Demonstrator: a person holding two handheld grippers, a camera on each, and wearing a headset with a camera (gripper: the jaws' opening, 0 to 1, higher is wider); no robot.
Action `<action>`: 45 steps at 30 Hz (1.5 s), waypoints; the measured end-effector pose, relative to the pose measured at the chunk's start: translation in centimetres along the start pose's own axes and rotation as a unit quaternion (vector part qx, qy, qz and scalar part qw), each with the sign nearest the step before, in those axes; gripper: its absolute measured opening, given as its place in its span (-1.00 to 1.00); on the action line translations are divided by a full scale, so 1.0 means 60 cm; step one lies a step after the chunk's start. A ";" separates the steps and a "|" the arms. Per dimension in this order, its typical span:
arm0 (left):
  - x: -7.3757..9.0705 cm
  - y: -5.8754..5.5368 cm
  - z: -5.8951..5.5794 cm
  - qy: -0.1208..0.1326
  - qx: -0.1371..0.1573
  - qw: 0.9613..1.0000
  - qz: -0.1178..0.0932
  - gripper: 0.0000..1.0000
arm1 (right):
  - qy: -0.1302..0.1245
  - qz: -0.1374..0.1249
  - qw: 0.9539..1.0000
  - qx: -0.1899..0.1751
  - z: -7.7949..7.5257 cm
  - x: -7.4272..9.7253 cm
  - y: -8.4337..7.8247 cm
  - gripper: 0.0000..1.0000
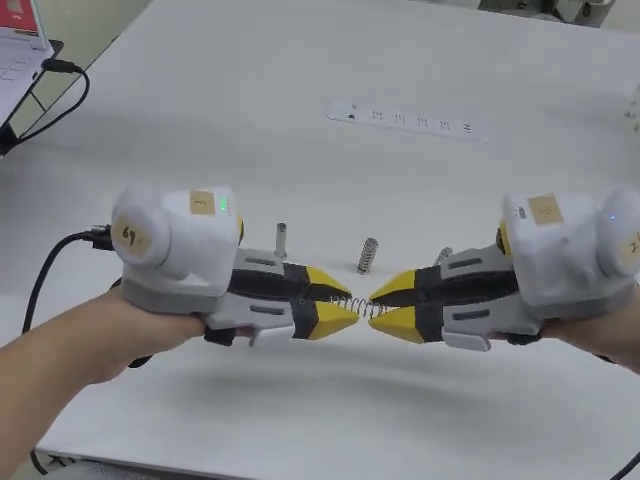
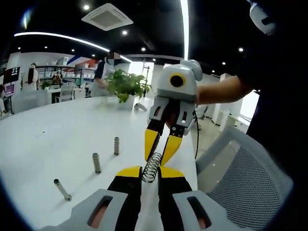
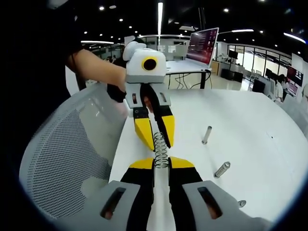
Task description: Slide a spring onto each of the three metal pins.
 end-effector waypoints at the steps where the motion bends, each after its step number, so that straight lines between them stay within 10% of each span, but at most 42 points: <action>1: 0.000 0.000 0.000 -0.001 -0.003 1.000 0.001 -0.91 | 0.000 -0.001 1.000 -0.002 0.001 0.000 0.000 -0.84; 10: 0.003 -0.001 -0.008 -0.016 0.000 1.000 0.004 -0.96 | -0.041 -0.010 0.999 -0.030 -0.015 0.005 -0.013 -0.76; 27: 0.004 0.005 -0.006 -0.017 0.009 1.000 -0.001 -0.96 | -0.020 -0.040 0.997 -0.071 0.006 0.008 -0.010 -0.84; 45: 0.005 0.004 -0.004 -0.018 0.026 0.999 -0.009 -0.96 | -0.019 -0.041 0.999 -0.028 0.008 0.012 0.001 -0.85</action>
Point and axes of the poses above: the centre of the closed fingertips' face, and the gripper's own axes: x roughly backward along the fingers, z roughly to its left, y roughly out of its top, the point moved 6 cm from there along x, roughly backward along the fingers, and after that the axes turned 3 degrees about -z, right-handed, at the moved point
